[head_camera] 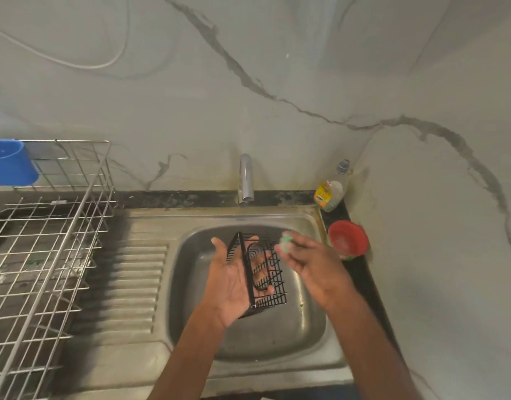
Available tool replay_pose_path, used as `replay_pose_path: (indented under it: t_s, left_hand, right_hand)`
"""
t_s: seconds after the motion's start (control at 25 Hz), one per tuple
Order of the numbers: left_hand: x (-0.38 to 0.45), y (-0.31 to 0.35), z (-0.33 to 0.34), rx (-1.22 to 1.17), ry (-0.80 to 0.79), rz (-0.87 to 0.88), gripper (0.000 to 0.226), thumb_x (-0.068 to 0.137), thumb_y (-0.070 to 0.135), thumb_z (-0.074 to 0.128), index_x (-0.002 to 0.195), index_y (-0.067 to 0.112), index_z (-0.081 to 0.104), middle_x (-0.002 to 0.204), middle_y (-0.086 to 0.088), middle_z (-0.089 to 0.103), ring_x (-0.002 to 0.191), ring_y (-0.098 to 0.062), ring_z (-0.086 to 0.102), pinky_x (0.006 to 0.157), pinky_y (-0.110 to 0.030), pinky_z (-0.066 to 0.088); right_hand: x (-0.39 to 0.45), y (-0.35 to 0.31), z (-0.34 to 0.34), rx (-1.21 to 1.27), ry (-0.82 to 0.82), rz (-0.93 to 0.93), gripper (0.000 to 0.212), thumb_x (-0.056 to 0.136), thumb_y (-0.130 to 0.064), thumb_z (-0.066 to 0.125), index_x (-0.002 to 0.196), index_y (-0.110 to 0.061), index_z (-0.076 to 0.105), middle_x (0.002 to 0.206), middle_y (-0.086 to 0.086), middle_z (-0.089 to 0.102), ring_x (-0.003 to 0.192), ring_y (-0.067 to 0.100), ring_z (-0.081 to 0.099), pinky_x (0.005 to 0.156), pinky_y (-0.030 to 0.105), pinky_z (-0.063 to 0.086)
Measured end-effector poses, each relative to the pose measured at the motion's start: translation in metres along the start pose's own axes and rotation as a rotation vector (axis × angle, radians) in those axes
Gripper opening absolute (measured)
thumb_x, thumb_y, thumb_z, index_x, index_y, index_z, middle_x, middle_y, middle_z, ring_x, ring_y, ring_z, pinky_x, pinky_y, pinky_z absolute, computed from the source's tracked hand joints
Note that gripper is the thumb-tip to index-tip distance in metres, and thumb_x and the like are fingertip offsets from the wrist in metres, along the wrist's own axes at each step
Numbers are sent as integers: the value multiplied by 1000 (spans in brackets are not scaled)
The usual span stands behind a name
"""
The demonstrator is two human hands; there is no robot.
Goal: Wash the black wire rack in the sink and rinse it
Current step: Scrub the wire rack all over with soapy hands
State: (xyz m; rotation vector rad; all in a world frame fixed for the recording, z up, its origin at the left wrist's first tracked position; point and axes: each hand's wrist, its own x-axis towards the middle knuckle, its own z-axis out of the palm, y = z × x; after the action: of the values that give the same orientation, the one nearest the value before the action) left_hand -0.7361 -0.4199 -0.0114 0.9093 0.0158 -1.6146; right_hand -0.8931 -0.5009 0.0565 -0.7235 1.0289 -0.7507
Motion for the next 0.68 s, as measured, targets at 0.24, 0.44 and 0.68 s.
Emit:
replay_pose_path:
  t_s: [0.24, 0.44, 0.68]
  left_hand:
    - [-5, 0, 0, -95, -124, -17, 109, 83, 97, 30, 149, 15, 61, 143, -25, 58, 138, -42, 52, 119, -62, 38]
    - [-7, 5, 2, -49, -121, -23, 114, 80, 100, 28, 151, 17, 60, 138, -23, 60, 128, -38, 56, 109, -55, 45]
    - [-14, 7, -7, -92, -152, -23, 114, 78, 101, 27, 153, 19, 56, 144, -23, 59, 130, -37, 58, 110, -60, 46]
  right_hand:
    - [-7, 26, 57, -1275, 50, -524, 25, 93, -12, 74, 111, -28, 80, 106, -10, 74, 92, 7, 70, 73, 3, 42]
    - [-1, 30, 56, -1292, 121, -621, 23, 93, -2, 67, 102, -18, 82, 103, -4, 69, 83, 6, 63, 63, 1, 39]
    - [-9, 37, 58, -1378, 9, -622, 32, 91, 7, 66, 107, -17, 81, 101, -8, 66, 81, 10, 67, 62, 4, 43]
